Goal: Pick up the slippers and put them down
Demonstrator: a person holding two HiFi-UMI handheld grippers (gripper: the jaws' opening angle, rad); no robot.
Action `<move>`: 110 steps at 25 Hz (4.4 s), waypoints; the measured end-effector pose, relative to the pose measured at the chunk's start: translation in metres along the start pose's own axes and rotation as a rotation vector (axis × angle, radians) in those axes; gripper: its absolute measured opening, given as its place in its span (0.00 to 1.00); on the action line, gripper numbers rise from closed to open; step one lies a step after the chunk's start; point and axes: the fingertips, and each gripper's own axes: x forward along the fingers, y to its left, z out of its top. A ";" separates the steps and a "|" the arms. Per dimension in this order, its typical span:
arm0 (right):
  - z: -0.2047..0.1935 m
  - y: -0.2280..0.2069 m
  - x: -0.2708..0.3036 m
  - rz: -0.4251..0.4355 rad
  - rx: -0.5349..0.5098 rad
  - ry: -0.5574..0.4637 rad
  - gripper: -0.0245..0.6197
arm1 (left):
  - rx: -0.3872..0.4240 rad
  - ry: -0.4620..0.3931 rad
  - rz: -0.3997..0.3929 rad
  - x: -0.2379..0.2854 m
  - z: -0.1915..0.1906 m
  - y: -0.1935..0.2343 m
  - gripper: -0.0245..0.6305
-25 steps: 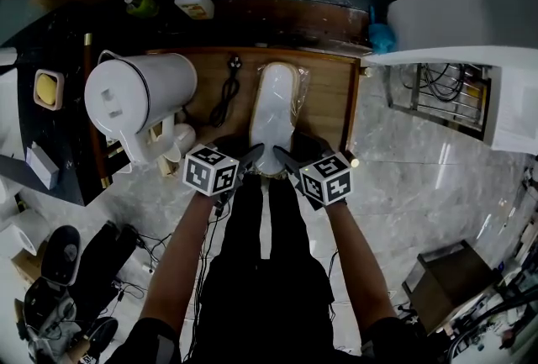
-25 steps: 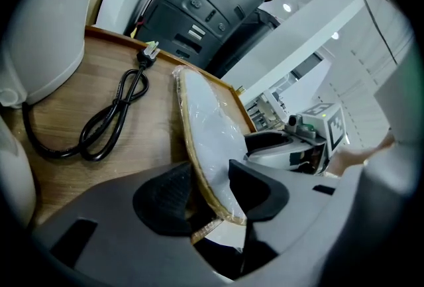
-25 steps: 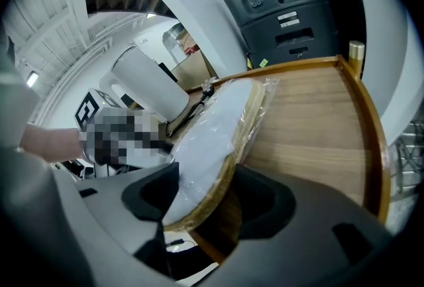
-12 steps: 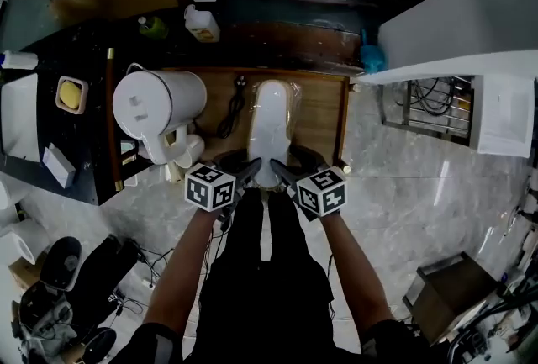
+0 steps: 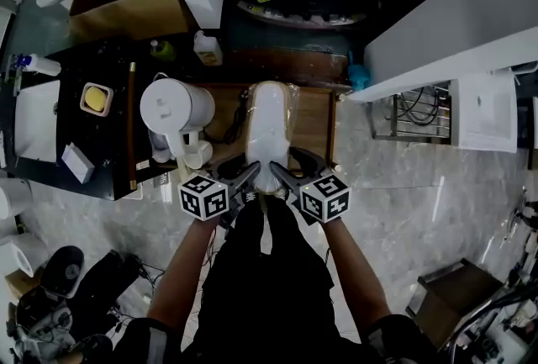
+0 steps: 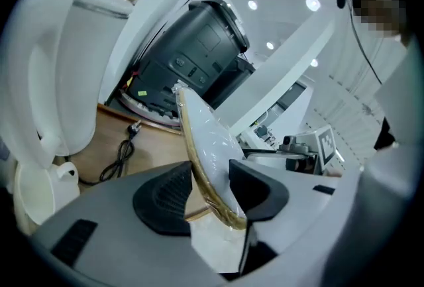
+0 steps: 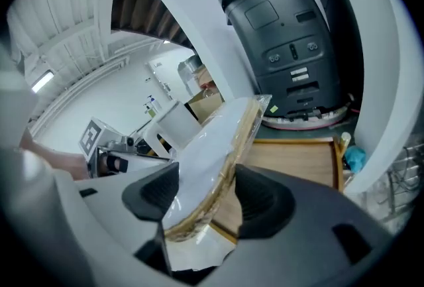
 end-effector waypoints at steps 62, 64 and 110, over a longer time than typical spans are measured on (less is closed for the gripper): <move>0.043 0.128 -0.098 -0.104 -0.121 -0.271 0.44 | 0.144 -0.214 -0.206 -0.117 0.039 -0.107 0.28; 0.043 0.129 -0.097 -0.103 -0.120 -0.271 0.44 | 0.147 -0.210 -0.206 -0.118 0.040 -0.106 0.28; 0.015 0.059 -0.067 -0.041 -0.018 -0.093 0.44 | 0.021 -0.073 -0.100 -0.054 0.014 -0.072 0.28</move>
